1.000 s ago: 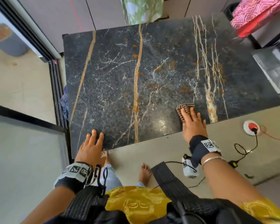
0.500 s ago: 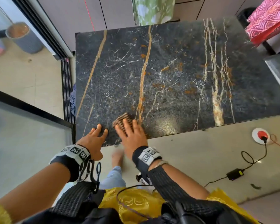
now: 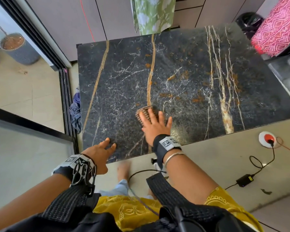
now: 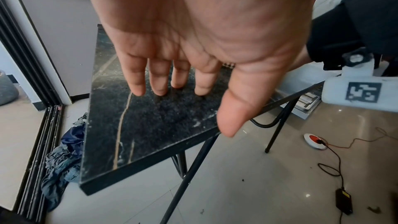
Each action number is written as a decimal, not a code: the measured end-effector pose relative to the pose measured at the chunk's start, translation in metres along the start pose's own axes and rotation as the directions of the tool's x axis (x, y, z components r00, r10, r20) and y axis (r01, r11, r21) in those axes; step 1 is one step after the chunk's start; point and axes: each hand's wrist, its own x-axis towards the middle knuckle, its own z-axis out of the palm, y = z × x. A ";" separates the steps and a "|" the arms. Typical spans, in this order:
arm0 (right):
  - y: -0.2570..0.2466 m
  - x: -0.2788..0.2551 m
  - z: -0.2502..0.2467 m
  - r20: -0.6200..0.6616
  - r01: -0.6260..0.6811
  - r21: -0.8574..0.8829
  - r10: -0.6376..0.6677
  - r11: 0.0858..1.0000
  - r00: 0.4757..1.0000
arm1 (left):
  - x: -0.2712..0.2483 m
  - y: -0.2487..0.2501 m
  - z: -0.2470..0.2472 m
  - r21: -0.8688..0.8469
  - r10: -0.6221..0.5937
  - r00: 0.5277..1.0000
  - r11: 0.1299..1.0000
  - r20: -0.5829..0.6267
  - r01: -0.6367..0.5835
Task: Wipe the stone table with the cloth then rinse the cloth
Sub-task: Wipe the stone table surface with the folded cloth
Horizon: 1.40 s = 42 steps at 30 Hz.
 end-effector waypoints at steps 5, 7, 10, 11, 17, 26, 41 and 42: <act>0.084 -0.008 -0.018 -0.019 -0.378 0.108 0.382 0.920 0.924 | 0.002 -0.002 0.001 0.009 0.007 1.000 1.000 -0.001 -0.007; 0.106 -0.015 -0.020 -0.027 -0.457 0.122 0.463 0.881 0.886 | 0.002 -0.003 0.002 0.022 0.018 1.000 1.000 -0.014 -0.018; 0.109 -0.018 -0.019 -0.029 -0.498 0.112 0.503 0.860 0.864 | 0.003 -0.006 0.001 0.043 0.035 0.999 0.999 -0.035 -0.034; 0.104 -0.016 -0.019 -0.014 -0.515 0.121 0.521 0.848 0.854 | 0.004 -0.006 0.002 0.042 0.037 0.999 0.998 -0.036 -0.035; 0.042 0.004 -0.021 0.079 -0.326 0.064 0.321 0.943 0.944 | 0.009 -0.004 0.003 0.077 0.032 0.997 0.997 -0.073 -0.026; -0.074 0.006 0.014 0.221 0.350 -0.141 -0.315 0.926 0.923 | 0.023 -0.016 -0.021 -0.108 0.001 0.995 0.994 -0.103 -0.012; 0.080 0.048 -0.060 0.101 -0.429 0.022 0.425 0.903 0.899 | 0.042 -0.032 -0.056 0.066 -0.019 0.991 0.997 -0.136 0.028; 0.094 0.050 -0.067 0.093 -0.450 -0.006 0.449 0.893 0.889 | 0.044 -0.027 -0.056 0.069 -0.048 0.989 0.996 -0.138 0.058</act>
